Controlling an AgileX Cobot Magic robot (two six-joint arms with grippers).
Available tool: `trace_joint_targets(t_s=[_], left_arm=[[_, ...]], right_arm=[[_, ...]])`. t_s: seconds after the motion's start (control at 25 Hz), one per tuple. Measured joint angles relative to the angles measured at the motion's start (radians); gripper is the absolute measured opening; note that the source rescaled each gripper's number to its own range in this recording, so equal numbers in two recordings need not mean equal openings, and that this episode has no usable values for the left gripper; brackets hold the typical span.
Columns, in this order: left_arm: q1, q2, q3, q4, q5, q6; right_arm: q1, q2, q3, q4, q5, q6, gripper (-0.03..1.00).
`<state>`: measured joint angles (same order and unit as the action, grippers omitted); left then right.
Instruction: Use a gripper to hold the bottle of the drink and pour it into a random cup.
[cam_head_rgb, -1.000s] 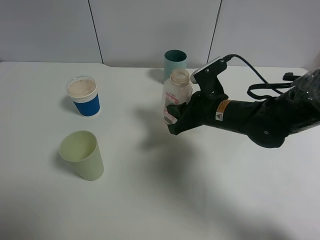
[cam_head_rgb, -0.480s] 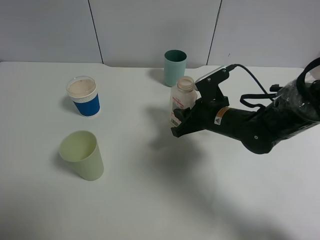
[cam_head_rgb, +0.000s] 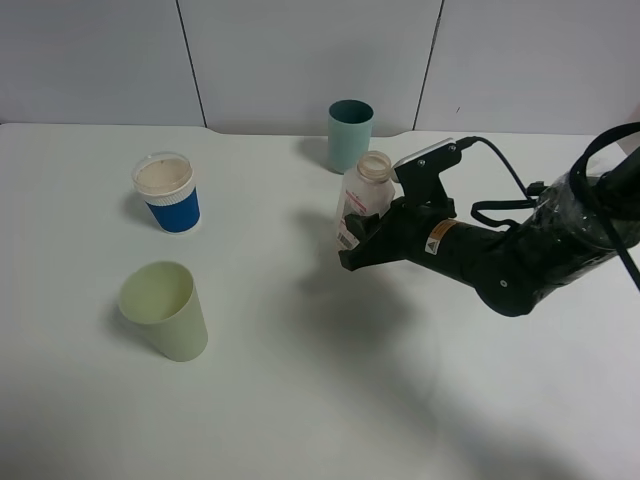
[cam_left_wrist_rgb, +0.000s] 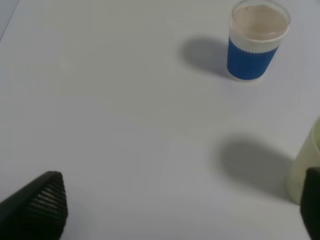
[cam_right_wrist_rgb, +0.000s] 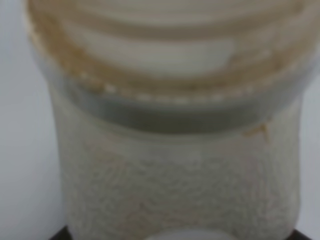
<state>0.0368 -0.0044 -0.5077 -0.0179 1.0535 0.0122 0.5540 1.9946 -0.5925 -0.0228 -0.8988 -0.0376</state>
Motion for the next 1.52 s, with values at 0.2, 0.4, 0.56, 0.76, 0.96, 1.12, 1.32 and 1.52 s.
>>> trace_joint_targets(t_s=[0.2,0.4,0.56,0.76,0.96,1.12,1.32,1.52], left_arm=[[0.000,0.000,0.000,0.000,0.000,0.000],[0.000,0.000,0.000,0.000,0.000,0.000],[0.000,0.000,0.000,0.000,0.000,0.000],[0.000,0.000,0.000,0.000,0.000,0.000],[0.000,0.000,0.000,0.000,0.000,0.000],[0.000,0.000,0.000,0.000,0.000,0.000],[0.000,0.000,0.000,0.000,0.000,0.000],[0.000,0.000,0.000,0.000,0.000,0.000]], right_arm=[[0.000,0.000,0.000,0.002,0.005,0.015,0.00],[0.000,0.000,0.000,0.002,0.008,0.019,0.13],[0.000,-0.002,0.001,0.002,0.077,0.022,0.46],[0.000,-0.033,0.002,0.002,0.132,0.022,0.61],[0.000,-0.078,0.002,0.002,0.160,0.022,0.62],[0.000,-0.135,0.003,0.002,0.193,0.022,0.62],[0.000,-0.238,0.003,0.002,0.297,0.022,0.62],[0.000,-0.367,0.005,0.002,0.422,0.022,0.62]])
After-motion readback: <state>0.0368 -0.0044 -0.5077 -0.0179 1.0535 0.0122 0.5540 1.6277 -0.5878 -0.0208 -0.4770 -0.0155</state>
